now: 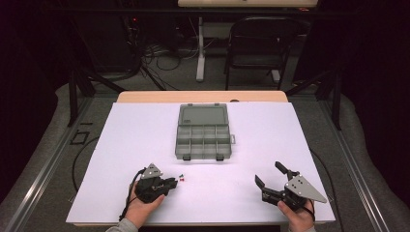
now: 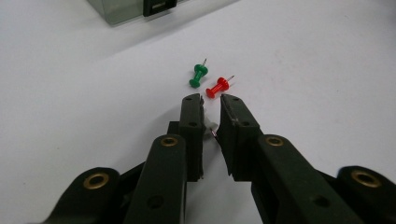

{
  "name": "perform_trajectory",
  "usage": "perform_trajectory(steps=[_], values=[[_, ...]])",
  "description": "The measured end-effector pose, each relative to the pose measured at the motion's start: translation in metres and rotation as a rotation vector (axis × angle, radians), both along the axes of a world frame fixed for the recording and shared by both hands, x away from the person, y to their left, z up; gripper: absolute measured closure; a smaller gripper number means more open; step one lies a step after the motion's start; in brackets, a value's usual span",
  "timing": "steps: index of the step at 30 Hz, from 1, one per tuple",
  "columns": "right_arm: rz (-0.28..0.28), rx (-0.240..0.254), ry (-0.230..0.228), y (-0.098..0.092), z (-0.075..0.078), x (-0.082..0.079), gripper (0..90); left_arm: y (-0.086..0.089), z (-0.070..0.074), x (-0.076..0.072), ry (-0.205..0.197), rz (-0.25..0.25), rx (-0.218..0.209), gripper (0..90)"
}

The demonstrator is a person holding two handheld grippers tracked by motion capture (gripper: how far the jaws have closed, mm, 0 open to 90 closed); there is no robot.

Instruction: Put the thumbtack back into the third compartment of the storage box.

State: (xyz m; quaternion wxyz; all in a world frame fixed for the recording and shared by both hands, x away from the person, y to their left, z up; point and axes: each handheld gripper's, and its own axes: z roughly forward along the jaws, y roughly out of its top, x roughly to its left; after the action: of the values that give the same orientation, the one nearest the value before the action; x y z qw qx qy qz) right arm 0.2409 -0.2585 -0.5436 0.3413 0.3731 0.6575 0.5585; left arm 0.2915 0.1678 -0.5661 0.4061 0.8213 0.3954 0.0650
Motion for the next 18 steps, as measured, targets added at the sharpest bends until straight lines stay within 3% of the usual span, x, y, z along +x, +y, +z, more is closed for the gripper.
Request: perform_trajectory(steps=[8,18], values=[[0.001,-0.004,0.002,0.0003,-0.0003,0.0001,15.0,0.0001,-0.0001,0.0000,-0.005,-0.006,0.011,82.6],[0.002,-0.005,0.007,-0.0002,-0.0004,0.0001,15.0,0.0051,-0.0013,0.0024,0.040,0.008,-0.043,82.7]])
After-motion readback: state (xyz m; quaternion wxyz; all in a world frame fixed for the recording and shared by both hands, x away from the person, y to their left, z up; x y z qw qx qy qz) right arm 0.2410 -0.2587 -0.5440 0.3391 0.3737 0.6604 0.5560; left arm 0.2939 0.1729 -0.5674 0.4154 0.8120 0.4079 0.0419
